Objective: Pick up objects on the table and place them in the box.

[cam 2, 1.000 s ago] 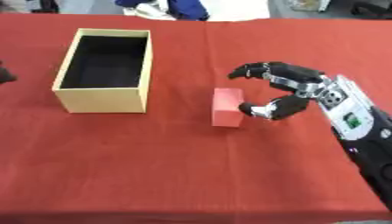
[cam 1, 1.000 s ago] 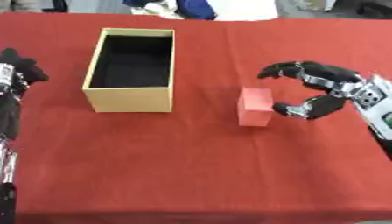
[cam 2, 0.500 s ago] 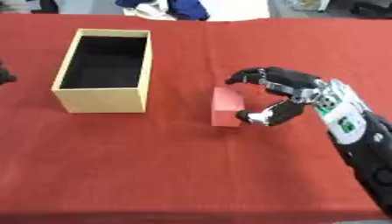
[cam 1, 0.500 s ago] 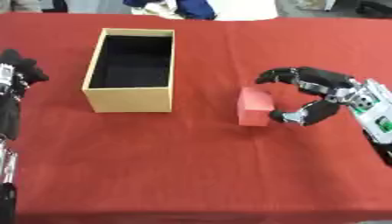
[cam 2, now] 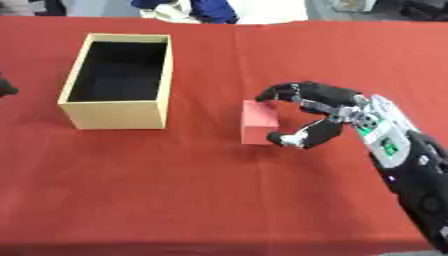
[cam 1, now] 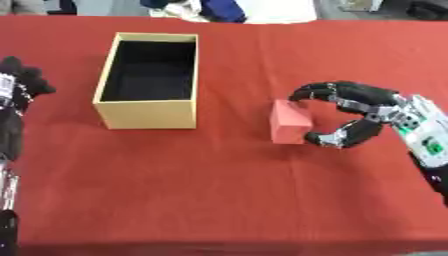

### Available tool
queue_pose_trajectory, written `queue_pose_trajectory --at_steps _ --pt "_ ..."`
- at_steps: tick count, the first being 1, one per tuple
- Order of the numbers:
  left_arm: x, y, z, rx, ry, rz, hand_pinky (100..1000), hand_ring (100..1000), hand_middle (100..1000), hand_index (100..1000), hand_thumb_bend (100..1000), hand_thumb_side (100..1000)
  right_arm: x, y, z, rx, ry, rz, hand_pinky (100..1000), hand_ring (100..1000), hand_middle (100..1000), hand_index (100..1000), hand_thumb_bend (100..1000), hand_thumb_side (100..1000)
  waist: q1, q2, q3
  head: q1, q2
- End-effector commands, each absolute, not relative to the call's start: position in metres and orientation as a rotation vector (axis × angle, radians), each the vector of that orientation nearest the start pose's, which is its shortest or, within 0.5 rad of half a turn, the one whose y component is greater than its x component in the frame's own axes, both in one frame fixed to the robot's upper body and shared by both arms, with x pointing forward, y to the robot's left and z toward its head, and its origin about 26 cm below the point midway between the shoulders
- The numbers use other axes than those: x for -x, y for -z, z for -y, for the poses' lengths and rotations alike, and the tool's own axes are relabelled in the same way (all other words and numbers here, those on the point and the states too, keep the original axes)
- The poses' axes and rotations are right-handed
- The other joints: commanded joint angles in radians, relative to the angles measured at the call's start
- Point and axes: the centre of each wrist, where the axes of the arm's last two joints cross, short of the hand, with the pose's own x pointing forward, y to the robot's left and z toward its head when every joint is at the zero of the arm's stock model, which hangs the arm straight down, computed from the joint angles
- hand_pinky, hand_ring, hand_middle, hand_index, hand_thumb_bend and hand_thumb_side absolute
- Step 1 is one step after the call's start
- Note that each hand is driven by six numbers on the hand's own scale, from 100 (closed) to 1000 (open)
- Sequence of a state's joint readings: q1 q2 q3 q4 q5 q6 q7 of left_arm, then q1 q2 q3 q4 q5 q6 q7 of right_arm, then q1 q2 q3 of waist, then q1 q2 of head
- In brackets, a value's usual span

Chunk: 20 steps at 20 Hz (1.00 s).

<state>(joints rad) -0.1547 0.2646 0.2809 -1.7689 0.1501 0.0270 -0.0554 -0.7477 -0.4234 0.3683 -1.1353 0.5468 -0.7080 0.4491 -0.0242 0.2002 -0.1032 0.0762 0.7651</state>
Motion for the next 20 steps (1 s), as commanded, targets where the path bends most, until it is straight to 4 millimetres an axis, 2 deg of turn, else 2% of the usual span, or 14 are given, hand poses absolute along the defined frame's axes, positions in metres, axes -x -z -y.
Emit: queue_pose_trajectory --at_steps 1,9,20 --pt "-0.298 -0.125 -0.355 -0.222 0.009 1.957 842 589 519 647 311 717 -0.440 -0.135 0.232 -0.197 2.639 -2.241 814 907 788 946 340 721 0.003 -0.017 0.000 -0.003 0.005" --pt "-0.298 -0.125 -0.355 -0.220 0.009 1.956 843 589 520 647 310 717 -0.441 -0.133 0.226 -0.248 2.555 -2.342 788 874 731 933 347 662 0.005 -0.016 0.001 -0.006 0.005" --pt "-0.298 -0.124 -0.355 -0.219 0.009 1.954 843 590 520 648 311 719 -0.443 -0.121 0.219 -0.278 2.551 -2.354 781 869 732 932 306 681 0.005 -0.014 0.003 -0.011 0.005"
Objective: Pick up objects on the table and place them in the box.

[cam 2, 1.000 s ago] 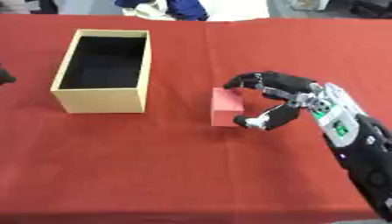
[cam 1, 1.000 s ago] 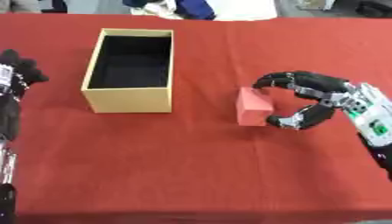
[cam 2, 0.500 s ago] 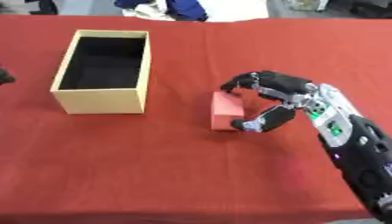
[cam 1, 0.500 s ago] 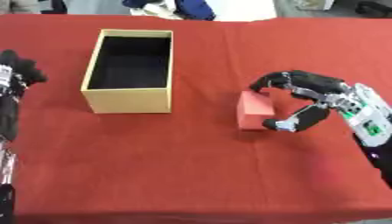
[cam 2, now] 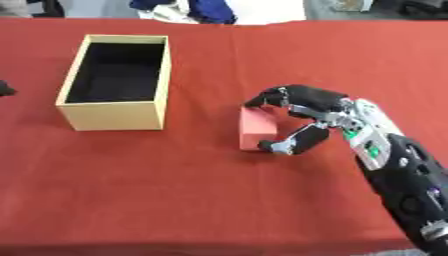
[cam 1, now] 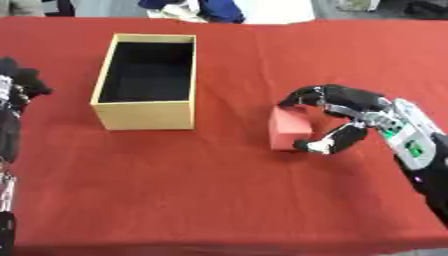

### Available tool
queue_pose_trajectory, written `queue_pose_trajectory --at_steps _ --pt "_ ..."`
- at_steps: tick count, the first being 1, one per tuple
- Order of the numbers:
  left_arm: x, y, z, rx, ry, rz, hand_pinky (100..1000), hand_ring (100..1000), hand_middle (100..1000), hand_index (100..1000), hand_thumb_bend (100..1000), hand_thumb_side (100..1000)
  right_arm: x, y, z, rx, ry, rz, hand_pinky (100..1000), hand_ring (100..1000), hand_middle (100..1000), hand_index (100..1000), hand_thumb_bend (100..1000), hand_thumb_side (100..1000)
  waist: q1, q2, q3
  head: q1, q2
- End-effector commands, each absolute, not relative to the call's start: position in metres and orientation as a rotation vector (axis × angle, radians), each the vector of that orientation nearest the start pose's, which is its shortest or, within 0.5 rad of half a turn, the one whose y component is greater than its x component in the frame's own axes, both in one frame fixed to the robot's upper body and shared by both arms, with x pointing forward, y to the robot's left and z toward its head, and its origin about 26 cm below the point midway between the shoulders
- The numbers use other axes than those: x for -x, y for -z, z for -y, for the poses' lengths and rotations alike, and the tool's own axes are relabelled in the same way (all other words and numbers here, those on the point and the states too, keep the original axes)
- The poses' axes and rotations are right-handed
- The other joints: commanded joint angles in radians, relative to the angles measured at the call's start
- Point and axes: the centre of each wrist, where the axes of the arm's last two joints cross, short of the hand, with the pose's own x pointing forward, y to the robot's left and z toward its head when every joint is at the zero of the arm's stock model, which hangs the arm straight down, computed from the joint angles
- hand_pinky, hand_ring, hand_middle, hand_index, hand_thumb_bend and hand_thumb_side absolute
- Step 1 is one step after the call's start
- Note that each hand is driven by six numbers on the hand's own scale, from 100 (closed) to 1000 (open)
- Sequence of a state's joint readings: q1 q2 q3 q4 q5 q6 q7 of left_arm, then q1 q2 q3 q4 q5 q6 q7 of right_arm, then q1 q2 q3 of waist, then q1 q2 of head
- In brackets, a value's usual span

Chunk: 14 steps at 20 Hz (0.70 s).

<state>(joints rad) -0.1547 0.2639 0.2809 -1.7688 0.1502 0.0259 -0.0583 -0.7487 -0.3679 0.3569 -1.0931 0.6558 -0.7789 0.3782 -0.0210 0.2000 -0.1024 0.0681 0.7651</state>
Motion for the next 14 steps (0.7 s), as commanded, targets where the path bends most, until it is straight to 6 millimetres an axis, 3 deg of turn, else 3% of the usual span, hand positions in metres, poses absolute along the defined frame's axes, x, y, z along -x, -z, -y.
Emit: queue_pose_trajectory --at_steps 1,10,14 --pt "-0.298 -0.124 -0.355 -0.218 0.010 1.954 843 590 520 648 310 719 -0.444 -0.120 0.219 -0.280 2.557 -2.352 781 869 734 932 301 688 0.002 -0.014 0.002 -0.004 0.005" --pt "-0.298 -0.124 -0.354 -0.218 0.009 1.954 844 590 520 648 310 720 -0.446 -0.107 0.223 -0.317 2.587 -2.352 770 855 676 922 288 660 0.003 -0.013 0.005 -0.006 0.005" --pt "-0.298 -0.124 -0.354 -0.217 0.009 1.953 844 591 520 648 311 719 -0.447 -0.107 0.225 -0.351 2.550 -2.385 745 815 529 886 315 483 0.003 -0.013 0.005 -0.007 0.005"
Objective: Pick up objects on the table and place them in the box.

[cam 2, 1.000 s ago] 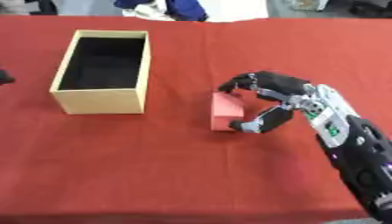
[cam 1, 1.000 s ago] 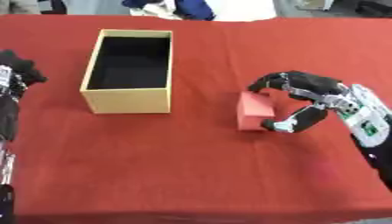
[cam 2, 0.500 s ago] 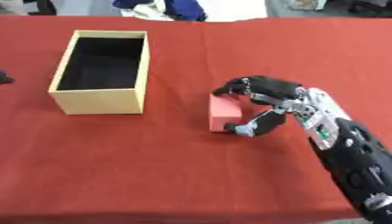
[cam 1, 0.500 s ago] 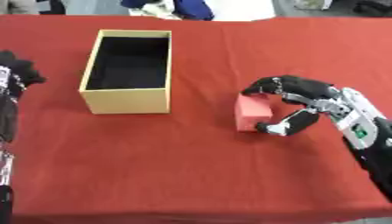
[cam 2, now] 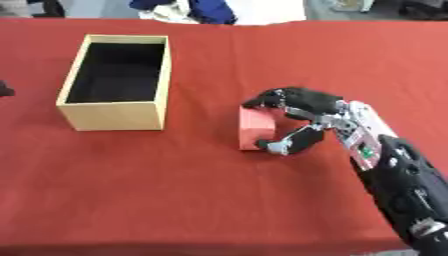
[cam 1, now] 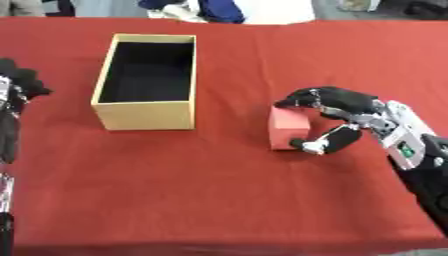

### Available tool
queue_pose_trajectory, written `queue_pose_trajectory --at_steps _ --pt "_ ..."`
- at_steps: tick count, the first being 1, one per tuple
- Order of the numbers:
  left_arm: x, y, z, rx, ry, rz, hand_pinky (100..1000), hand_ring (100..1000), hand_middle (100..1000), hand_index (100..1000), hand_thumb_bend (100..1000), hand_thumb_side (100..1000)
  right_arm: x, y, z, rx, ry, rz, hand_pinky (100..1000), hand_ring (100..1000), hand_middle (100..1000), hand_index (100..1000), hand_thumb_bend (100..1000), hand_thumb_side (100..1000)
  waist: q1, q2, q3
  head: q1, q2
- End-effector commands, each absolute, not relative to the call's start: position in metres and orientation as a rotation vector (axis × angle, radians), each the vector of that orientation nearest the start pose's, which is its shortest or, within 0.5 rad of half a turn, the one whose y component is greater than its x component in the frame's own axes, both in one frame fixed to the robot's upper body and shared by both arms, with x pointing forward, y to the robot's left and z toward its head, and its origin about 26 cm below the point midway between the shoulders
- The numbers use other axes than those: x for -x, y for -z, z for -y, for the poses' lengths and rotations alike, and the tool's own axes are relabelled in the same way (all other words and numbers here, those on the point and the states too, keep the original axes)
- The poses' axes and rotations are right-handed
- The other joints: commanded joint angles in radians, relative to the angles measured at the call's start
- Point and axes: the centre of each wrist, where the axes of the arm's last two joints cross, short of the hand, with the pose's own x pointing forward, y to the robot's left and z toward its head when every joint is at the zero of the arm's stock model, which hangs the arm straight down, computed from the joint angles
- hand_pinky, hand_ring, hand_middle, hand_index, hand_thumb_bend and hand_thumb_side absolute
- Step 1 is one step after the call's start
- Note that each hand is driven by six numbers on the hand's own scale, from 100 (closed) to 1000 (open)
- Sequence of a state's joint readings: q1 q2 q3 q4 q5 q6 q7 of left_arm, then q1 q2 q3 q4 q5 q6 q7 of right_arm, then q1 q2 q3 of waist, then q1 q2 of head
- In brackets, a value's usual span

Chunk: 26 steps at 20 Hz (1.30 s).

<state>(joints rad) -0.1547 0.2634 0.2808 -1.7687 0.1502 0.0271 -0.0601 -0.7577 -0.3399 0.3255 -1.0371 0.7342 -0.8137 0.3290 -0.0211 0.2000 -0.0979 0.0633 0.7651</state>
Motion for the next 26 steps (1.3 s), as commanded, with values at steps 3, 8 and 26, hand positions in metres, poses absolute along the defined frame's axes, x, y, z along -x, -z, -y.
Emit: queue_pose_trajectory --at_steps 3,8,26 --pt "-0.298 -0.124 -0.354 -0.217 0.009 1.952 844 591 520 648 311 720 -0.448 -0.111 0.226 -0.394 2.478 -2.452 725 777 436 856 331 329 0.002 -0.013 0.001 -0.002 0.005" --pt "-0.298 -0.123 -0.355 -0.219 0.010 1.951 844 591 520 648 311 720 -0.448 -0.127 0.226 -0.465 2.289 -2.591 706 740 339 826 354 155 0.001 -0.013 0.001 -0.002 0.005" --pt "-0.301 -0.124 -0.348 -0.173 0.081 1.942 845 593 521 648 306 721 -0.459 -0.237 0.195 -0.488 1.916 -2.629 694 706 309 813 377 100 -0.019 -0.027 0.043 -0.031 0.005"
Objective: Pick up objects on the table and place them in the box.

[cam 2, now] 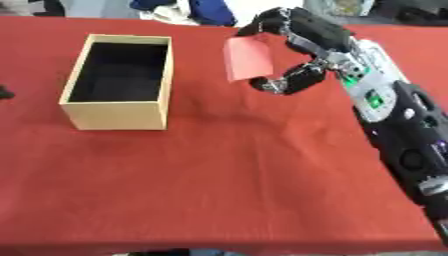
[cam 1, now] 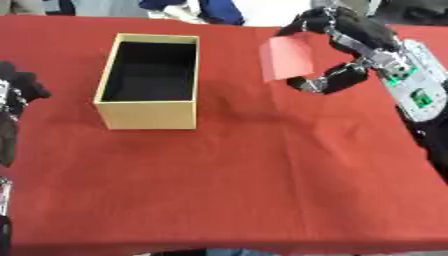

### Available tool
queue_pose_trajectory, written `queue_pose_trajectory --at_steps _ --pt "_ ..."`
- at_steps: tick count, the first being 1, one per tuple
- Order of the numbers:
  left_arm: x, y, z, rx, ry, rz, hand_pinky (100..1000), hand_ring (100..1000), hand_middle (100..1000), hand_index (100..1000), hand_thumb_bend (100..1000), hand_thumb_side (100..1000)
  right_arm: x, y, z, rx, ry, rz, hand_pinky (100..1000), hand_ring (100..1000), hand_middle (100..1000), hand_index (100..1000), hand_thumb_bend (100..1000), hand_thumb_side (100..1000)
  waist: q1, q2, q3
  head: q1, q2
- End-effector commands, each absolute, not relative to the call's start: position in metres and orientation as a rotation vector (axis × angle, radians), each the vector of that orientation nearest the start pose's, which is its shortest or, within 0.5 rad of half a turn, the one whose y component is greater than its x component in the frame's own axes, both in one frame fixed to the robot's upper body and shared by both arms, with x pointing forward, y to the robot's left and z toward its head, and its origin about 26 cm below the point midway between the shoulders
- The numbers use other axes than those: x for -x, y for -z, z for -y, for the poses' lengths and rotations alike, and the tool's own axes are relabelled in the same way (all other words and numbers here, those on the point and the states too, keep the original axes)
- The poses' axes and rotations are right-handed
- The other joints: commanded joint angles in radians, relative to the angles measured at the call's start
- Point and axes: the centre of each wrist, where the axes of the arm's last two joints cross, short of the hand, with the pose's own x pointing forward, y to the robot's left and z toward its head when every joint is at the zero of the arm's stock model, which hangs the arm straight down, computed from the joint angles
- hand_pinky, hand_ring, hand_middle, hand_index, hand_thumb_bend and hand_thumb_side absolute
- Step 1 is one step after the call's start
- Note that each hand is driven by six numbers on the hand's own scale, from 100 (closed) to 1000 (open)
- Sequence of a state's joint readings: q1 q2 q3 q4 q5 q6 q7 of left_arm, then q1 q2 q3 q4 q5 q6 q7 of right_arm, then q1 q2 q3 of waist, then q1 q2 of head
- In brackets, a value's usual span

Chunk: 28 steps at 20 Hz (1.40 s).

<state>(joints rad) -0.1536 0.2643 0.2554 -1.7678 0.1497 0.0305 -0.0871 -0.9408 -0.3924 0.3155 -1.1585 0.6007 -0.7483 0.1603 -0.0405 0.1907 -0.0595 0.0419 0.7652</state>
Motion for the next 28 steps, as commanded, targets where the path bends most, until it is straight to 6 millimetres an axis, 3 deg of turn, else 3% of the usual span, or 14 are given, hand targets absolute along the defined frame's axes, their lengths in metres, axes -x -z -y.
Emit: queue_pose_trajectory --at_steps 1,10,17,21,22,23,26,28 --pt "-0.302 -0.124 -0.347 -0.168 0.086 1.944 845 593 521 648 306 721 -0.461 -0.240 0.193 -0.489 1.909 -2.631 694 705 309 813 377 100 -0.001 -0.017 0.011 -0.013 0.005" --pt "-0.309 -0.132 -0.338 -0.110 0.138 1.968 844 593 521 648 304 719 -0.476 -0.257 0.157 -0.500 1.869 -2.613 696 699 329 821 381 100 -0.015 -0.009 0.101 -0.075 0.005" --pt "-0.316 -0.139 -0.326 -0.048 0.181 1.989 844 594 521 648 305 718 -0.488 -0.230 0.131 -0.504 1.980 -2.596 708 716 369 837 392 100 -0.022 0.004 0.174 -0.124 0.005" --pt "-0.318 -0.140 -0.323 -0.027 0.191 1.991 844 594 521 648 305 719 -0.491 -0.215 0.118 -0.518 2.030 -2.584 715 732 460 850 405 100 -0.022 0.007 0.191 -0.135 0.005" --pt "-0.318 -0.140 -0.322 -0.024 0.193 1.991 845 594 522 648 305 719 -0.491 -0.213 0.117 -0.523 2.032 -2.579 725 754 553 858 412 104 -0.021 0.008 0.193 -0.136 0.005" --pt "-0.319 -0.140 -0.322 -0.023 0.194 1.991 844 594 521 648 305 719 -0.491 -0.212 0.115 -0.528 2.032 -2.571 729 763 589 864 418 127 -0.021 0.009 0.193 -0.137 0.005" --pt "-0.319 -0.140 -0.322 -0.022 0.194 1.991 845 595 522 648 305 720 -0.490 -0.210 0.113 -0.532 2.025 -2.553 759 811 776 907 474 280 -0.022 0.009 0.193 -0.135 0.005" --pt "-0.319 -0.140 -0.322 -0.022 0.194 1.990 845 595 522 649 305 720 -0.491 -0.208 0.113 -0.533 2.040 -2.538 781 841 854 933 514 354 -0.021 0.009 0.192 -0.133 0.005"
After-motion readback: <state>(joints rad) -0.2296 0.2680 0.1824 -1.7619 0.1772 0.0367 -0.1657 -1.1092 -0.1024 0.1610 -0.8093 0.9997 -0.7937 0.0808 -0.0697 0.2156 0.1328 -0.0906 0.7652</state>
